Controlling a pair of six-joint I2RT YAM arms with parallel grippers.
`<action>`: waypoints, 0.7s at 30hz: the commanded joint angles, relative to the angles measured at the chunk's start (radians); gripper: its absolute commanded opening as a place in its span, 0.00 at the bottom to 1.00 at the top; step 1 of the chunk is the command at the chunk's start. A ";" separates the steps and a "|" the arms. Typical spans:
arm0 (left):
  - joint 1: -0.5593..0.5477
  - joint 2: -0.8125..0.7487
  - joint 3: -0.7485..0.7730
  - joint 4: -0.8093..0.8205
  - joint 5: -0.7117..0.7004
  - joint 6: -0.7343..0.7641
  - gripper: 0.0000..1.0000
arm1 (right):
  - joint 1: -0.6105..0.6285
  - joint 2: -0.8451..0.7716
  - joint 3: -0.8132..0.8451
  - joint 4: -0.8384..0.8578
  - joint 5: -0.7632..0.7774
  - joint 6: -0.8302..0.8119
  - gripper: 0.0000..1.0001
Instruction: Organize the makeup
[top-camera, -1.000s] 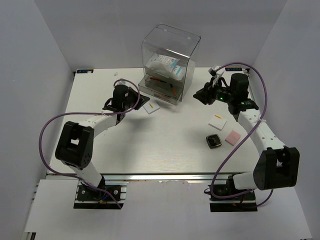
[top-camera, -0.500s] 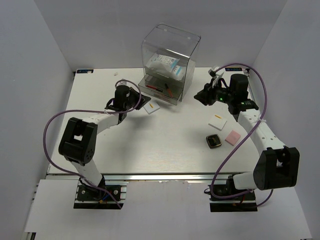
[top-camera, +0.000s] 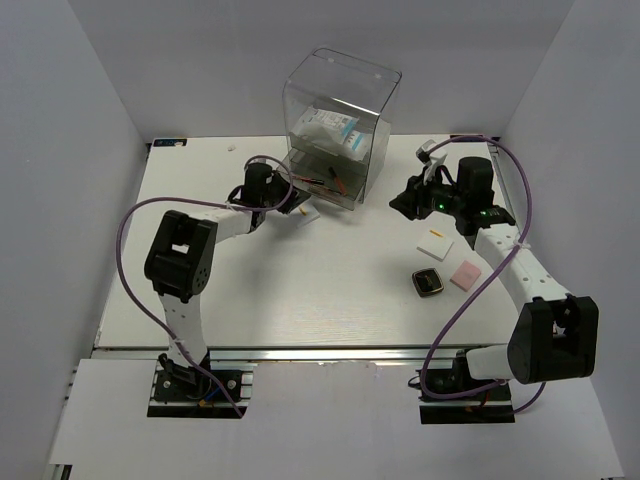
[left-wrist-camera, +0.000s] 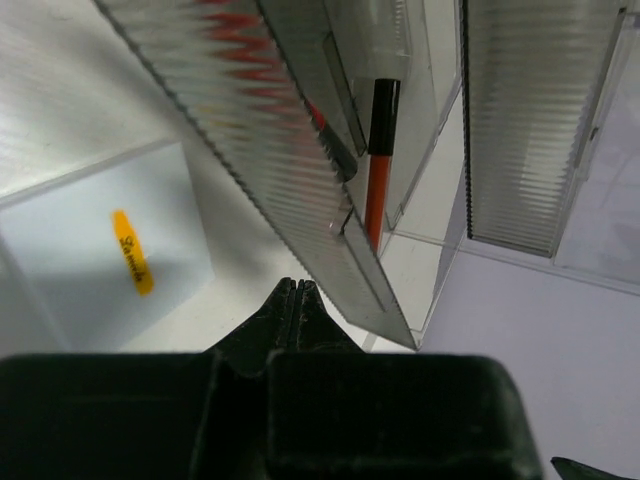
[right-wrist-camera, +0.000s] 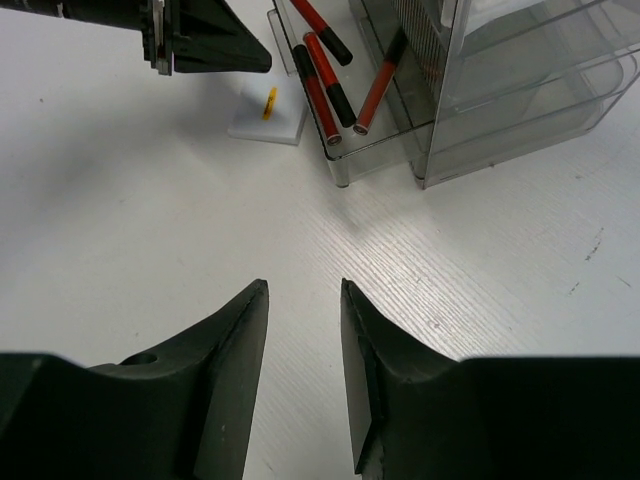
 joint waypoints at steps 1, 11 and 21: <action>-0.004 0.020 0.059 -0.002 0.024 -0.019 0.00 | -0.002 -0.032 -0.005 0.026 0.007 -0.021 0.41; -0.004 0.156 0.226 0.012 0.043 -0.103 0.00 | -0.002 -0.016 -0.011 0.037 0.007 -0.021 0.42; -0.004 0.277 0.378 0.052 0.080 -0.203 0.06 | -0.003 -0.015 -0.028 0.034 0.014 -0.029 0.43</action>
